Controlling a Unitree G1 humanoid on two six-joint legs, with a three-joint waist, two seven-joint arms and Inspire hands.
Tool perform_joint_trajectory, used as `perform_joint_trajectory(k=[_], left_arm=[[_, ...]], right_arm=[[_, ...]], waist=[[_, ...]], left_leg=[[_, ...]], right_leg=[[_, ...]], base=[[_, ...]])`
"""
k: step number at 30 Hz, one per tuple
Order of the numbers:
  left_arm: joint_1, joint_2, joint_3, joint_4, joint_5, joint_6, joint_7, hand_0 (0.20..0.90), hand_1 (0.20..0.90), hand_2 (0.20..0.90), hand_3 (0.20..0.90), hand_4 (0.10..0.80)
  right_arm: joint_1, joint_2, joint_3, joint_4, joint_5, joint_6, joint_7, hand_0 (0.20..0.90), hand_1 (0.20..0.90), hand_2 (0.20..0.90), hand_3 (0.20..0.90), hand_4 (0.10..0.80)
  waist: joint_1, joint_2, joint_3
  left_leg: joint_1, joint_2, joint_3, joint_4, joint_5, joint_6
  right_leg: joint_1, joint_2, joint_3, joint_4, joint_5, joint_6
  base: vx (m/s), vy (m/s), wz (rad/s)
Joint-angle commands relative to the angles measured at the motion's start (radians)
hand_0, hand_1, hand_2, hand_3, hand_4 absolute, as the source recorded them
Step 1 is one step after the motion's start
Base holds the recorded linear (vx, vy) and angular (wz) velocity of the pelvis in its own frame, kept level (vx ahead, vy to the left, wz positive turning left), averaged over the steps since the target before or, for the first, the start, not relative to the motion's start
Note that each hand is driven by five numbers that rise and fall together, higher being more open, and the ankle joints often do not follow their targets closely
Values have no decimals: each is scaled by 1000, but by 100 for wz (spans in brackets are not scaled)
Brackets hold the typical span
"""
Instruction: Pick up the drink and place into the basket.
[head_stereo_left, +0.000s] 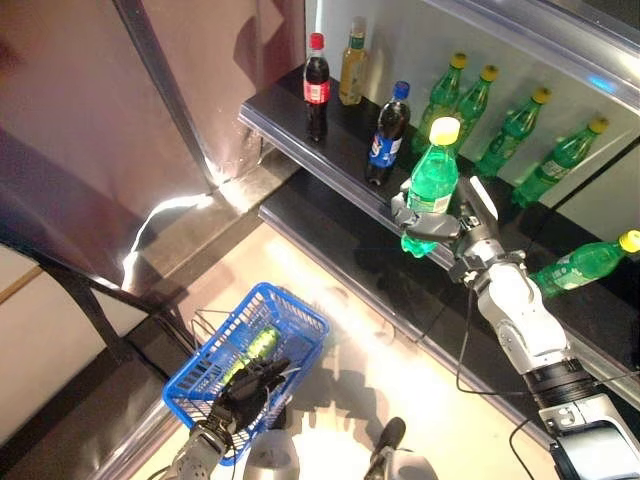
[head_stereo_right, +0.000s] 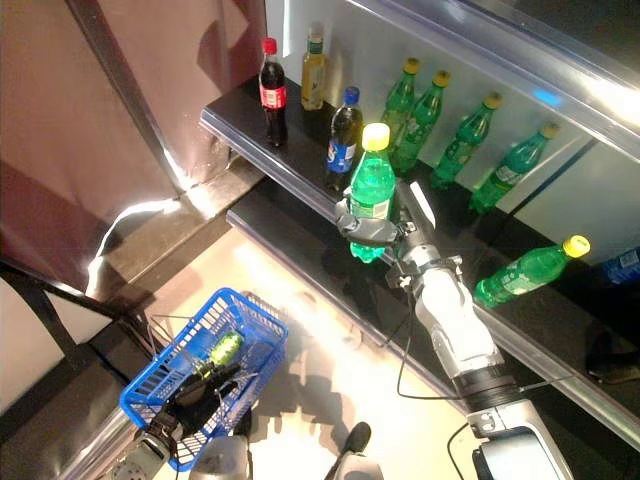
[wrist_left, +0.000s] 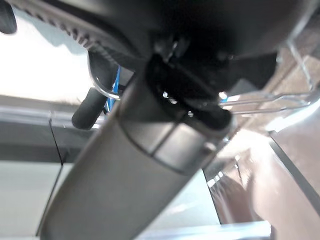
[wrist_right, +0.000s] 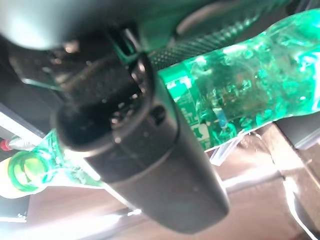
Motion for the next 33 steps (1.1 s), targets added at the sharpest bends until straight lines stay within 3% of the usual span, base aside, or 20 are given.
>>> perform_joint_trajectory(k=[1,18,26,33], left_arm=[[-85,-2,-100,-280,-120,-126,-156,300,300,300,200,100],[-134,70,-195,-759,-119,-110,-46,300,300,300,200,100],[-148,97,-209,-870,-119,-87,-76,300,300,300,200,100],[-162,107,-236,-943,-96,-58,-107,300,300,300,200,100]], right_arm=[[-86,4,-10,-115,19,-140,-20,300,300,300,200,100],[-59,16,60,-140,29,-156,-36,300,300,300,200,100],[-55,19,103,-161,37,-165,-9,300,300,300,200,100],[-68,28,140,-181,41,-167,18,300,300,300,200,100]], waist=[[36,-7,-237],[78,-22,-238],[89,-26,-247],[96,-31,-253]], left_leg=[[52,20,63,-4,-63,7],[35,8,40,-4,-51,23],[41,8,25,-4,-69,16],[25,-1,25,-4,-54,24]], right_leg=[[56,-16,-29,8,-57,31],[64,-20,-63,2,-47,31],[75,-16,-57,4,-62,44],[71,-18,-75,-1,-52,37]], base=[[0,-20,7],[-8,-13,9],[20,-7,1],[-32,6,6]])
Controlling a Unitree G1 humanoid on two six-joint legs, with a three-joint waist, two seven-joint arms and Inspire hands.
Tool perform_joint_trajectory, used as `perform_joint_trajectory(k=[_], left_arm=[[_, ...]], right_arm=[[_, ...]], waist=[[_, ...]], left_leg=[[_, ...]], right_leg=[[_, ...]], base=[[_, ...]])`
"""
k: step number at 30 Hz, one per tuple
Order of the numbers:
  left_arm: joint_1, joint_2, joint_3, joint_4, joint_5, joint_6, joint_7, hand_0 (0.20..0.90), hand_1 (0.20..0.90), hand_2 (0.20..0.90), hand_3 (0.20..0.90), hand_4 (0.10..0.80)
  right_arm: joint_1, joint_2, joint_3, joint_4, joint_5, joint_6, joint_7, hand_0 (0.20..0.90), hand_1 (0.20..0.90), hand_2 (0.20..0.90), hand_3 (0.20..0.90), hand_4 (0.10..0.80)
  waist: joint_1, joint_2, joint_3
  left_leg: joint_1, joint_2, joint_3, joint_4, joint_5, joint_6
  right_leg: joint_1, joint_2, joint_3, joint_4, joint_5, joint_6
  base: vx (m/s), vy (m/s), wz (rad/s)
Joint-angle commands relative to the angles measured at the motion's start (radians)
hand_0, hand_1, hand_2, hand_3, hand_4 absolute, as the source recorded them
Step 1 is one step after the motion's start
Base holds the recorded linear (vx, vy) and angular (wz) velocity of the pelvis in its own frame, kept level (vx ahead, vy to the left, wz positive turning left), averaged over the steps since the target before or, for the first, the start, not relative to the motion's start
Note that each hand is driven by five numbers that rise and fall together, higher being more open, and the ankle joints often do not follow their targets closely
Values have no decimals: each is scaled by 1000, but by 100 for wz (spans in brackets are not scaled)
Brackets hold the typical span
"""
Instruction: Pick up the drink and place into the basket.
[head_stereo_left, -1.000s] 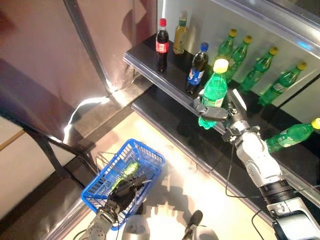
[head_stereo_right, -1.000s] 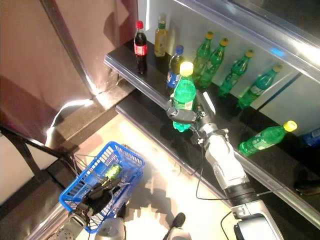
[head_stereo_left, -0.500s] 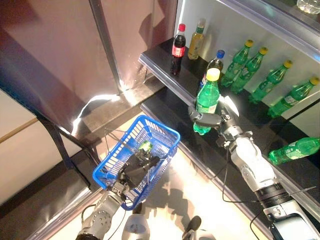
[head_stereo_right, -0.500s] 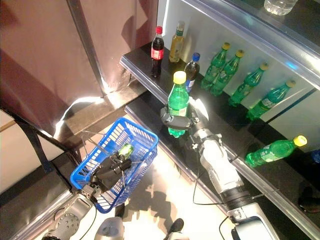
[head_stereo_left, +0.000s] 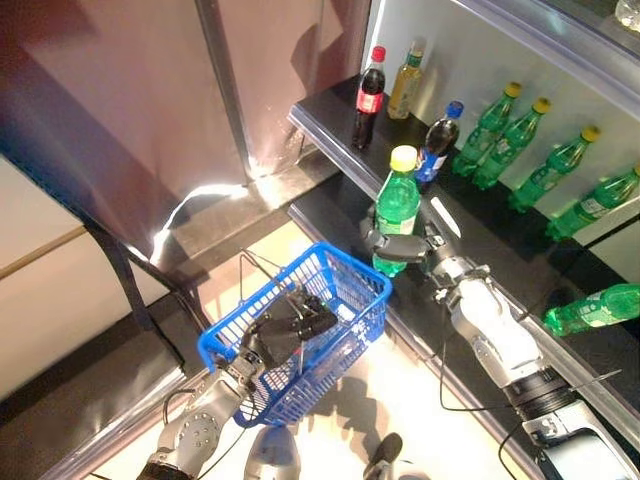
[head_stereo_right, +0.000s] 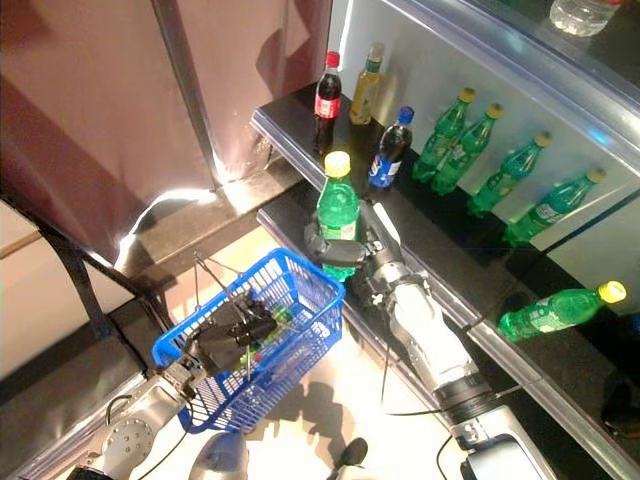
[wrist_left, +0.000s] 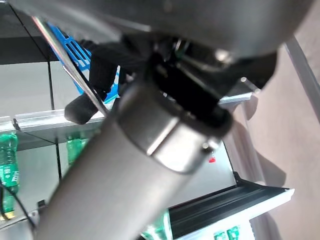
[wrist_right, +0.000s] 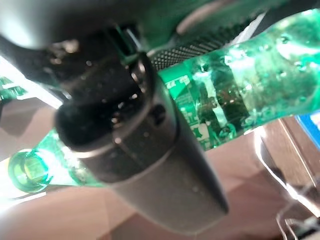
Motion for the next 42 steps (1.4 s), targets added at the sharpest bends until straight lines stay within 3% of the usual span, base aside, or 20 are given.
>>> perform_joint_trajectory(k=[1,3,25,42], left_arm=[[-171,-33,-57,-302,-48,-105,-166,300,300,300,200,100],[-174,-29,-61,-310,-47,-102,-173,300,300,300,200,100],[-228,-22,-112,-437,-36,-76,-251,300,300,300,200,100],[-278,-5,-136,-532,-32,-63,-307,300,300,300,200,100]], right_arm=[[-105,-5,15,-131,39,-165,13,300,300,300,200,100],[-110,-3,24,-134,41,-163,18,300,300,300,200,100],[-119,27,165,-76,11,-86,53,300,300,300,200,100],[-83,31,234,100,-154,-84,41,300,300,300,200,100]], waist=[[25,-13,-231],[27,-11,-233],[61,-20,-237],[95,-29,-238]], left_leg=[[60,0,72,-3,-80,24],[69,5,63,-3,-96,16],[47,-4,25,-3,-84,13],[20,-12,-26,-3,-76,9]], right_leg=[[56,-15,-41,0,-40,25],[64,-10,-29,3,-55,34],[83,0,-46,3,-68,29],[94,7,-58,2,-81,27]], base=[[0,0,0],[17,-3,0],[1,0,1],[0,0,1]])
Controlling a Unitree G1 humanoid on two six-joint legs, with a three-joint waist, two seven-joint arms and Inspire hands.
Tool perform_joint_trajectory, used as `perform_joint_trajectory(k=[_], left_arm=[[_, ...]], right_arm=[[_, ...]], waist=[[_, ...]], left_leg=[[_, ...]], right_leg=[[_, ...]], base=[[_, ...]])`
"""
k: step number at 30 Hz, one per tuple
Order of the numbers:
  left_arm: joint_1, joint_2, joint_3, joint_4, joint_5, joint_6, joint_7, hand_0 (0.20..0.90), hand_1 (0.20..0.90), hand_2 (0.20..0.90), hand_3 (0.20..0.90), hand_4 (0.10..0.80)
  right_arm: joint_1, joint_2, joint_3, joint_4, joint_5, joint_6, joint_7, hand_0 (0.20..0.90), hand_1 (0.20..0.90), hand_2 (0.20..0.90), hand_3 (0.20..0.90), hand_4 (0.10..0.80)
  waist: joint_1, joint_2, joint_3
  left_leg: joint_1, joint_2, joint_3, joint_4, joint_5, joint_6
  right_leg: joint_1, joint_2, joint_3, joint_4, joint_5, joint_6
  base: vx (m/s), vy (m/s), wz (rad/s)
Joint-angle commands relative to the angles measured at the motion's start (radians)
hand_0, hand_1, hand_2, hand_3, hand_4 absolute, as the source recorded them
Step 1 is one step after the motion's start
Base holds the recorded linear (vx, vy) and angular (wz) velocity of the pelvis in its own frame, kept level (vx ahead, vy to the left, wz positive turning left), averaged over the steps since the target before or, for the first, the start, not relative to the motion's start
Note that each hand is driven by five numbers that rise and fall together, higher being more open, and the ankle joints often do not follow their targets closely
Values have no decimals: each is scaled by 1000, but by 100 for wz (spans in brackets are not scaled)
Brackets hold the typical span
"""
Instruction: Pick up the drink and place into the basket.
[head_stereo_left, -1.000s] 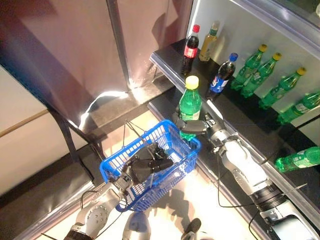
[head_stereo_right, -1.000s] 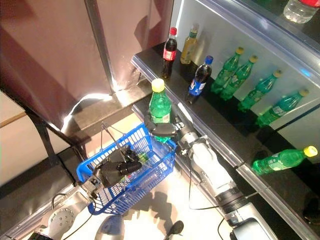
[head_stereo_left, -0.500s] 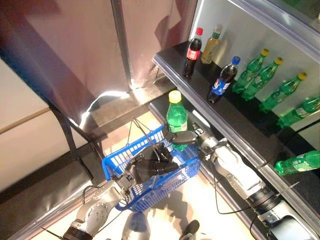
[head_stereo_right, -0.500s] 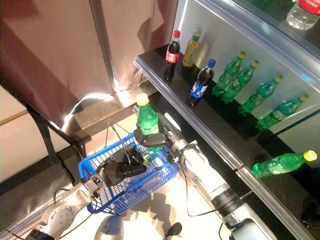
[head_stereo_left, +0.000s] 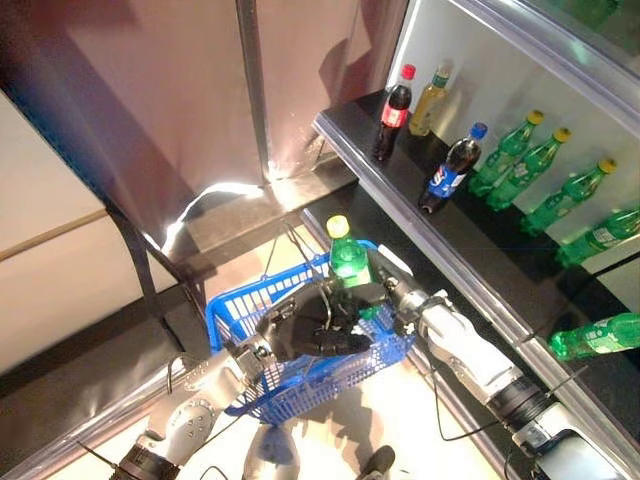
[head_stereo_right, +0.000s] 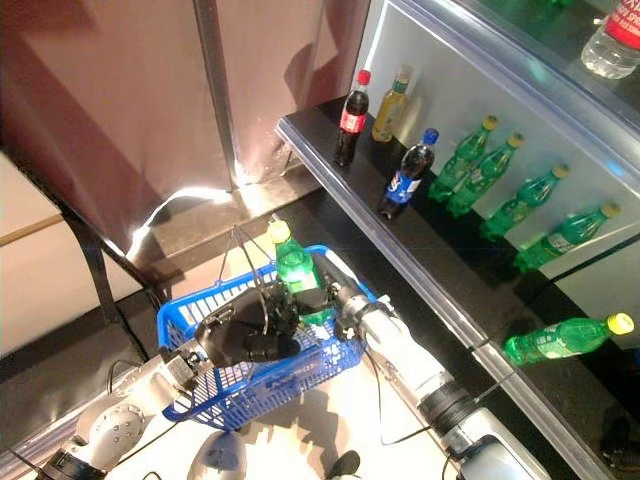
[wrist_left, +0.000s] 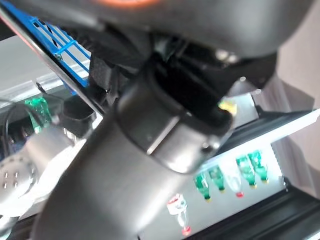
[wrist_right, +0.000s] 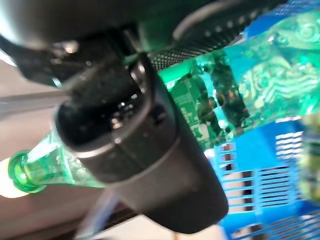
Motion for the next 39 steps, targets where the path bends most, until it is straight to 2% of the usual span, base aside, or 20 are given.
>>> perform_joint_trajectory(k=[1,21,33,39], left_arm=[[-200,-114,-55,-291,-76,-133,-217,300,300,300,200,100],[-218,-104,-46,-343,-59,-126,-276,300,300,300,200,100],[-241,-78,-54,-363,-35,-135,-309,300,300,300,200,100],[-257,-53,-61,-381,-15,-144,-322,300,300,300,200,100]], right_arm=[[-84,19,9,-39,-51,-137,-23,300,300,300,200,100],[-128,-68,67,-2,-310,-92,-9,300,300,300,200,100],[-192,-129,141,-79,-397,-107,82,300,300,300,200,100],[-227,-158,192,-147,-412,-123,167,300,300,300,200,100]], waist=[[19,4,-217],[25,-5,-217],[27,-14,-214],[28,-18,-216]], left_leg=[[25,-8,-1,-3,-78,10],[9,-19,-20,-3,-59,15],[10,-18,-26,-3,-56,13],[10,-19,-28,-3,-55,12]], right_leg=[[84,7,-36,2,-75,22],[81,9,-38,-1,-68,15],[84,12,-34,-1,-67,18],[86,13,-31,-1,-67,20]], base=[[0,0,0],[-7,4,1],[0,0,0],[0,-2,1]])
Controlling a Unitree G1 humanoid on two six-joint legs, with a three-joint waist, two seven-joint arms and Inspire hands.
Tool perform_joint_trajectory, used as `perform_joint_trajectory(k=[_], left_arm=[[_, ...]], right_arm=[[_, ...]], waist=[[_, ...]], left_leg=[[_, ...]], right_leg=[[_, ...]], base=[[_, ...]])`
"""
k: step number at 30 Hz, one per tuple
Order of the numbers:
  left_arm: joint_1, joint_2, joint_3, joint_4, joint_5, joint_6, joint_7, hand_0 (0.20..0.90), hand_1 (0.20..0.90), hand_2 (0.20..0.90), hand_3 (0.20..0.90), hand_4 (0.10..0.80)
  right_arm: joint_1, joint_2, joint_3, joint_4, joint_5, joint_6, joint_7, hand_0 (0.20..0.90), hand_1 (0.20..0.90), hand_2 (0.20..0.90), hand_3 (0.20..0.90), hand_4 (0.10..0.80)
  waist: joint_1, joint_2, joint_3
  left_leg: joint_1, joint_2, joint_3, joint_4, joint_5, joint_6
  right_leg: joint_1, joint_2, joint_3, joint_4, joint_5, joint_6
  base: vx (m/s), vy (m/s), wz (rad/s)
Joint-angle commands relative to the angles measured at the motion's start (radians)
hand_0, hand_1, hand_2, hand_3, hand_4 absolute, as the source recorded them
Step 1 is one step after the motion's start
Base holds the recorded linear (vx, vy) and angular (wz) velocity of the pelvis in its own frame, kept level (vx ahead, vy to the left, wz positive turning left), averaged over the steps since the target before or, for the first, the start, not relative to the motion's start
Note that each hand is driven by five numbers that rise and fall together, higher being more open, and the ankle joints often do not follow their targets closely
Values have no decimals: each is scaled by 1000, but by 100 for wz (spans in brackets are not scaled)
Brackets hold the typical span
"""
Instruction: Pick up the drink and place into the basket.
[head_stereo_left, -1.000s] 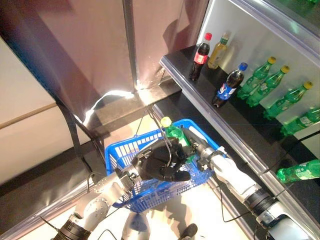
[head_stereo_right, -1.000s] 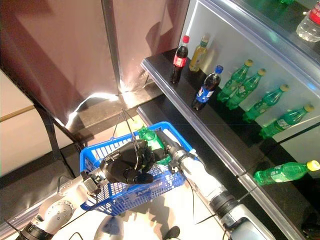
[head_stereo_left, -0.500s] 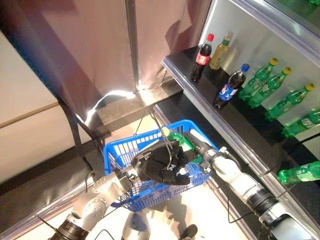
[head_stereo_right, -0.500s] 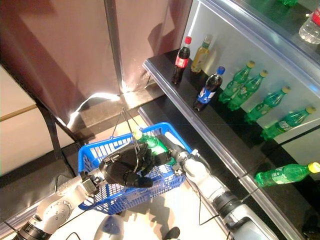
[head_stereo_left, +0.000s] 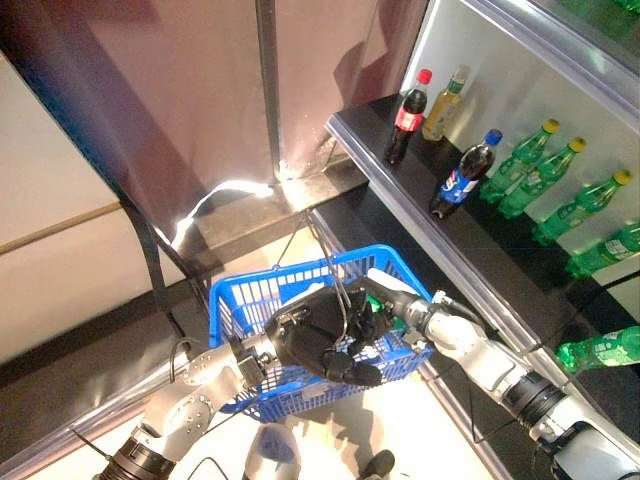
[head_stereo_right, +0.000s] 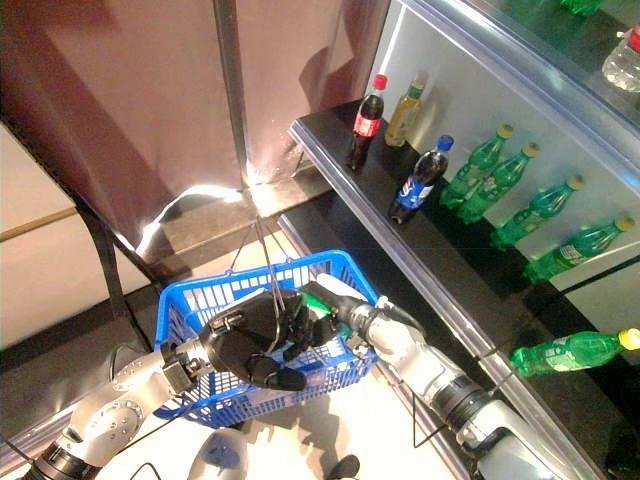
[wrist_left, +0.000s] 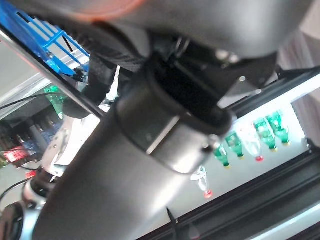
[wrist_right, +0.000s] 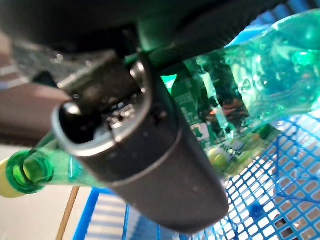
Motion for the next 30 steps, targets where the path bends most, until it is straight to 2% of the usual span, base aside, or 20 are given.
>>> perform_joint_trajectory(k=[1,9,30], left_arm=[[-245,-115,-62,-298,-87,-176,-196,300,300,300,200,100],[-292,-88,-89,-310,-60,-212,-208,300,300,300,200,100],[-360,-109,-111,-325,-28,-215,-204,300,300,300,200,100]], right_arm=[[-165,-30,70,-112,18,-122,19,300,300,300,200,100],[-205,-32,152,-138,21,-116,94,300,300,300,200,100],[-176,101,218,-12,7,-97,120,300,300,300,200,100]], waist=[[10,-17,-215],[11,-22,-218],[24,-24,-231]], left_leg=[[11,-16,-6,-3,-56,12],[11,-18,-11,-3,-53,9],[10,-22,-30,-3,-54,7]], right_leg=[[76,14,-16,-1,-64,17],[78,15,-15,-1,-64,18],[78,18,-13,-1,-67,17]], base=[[0,0,0],[1,1,0],[0,0,0]])
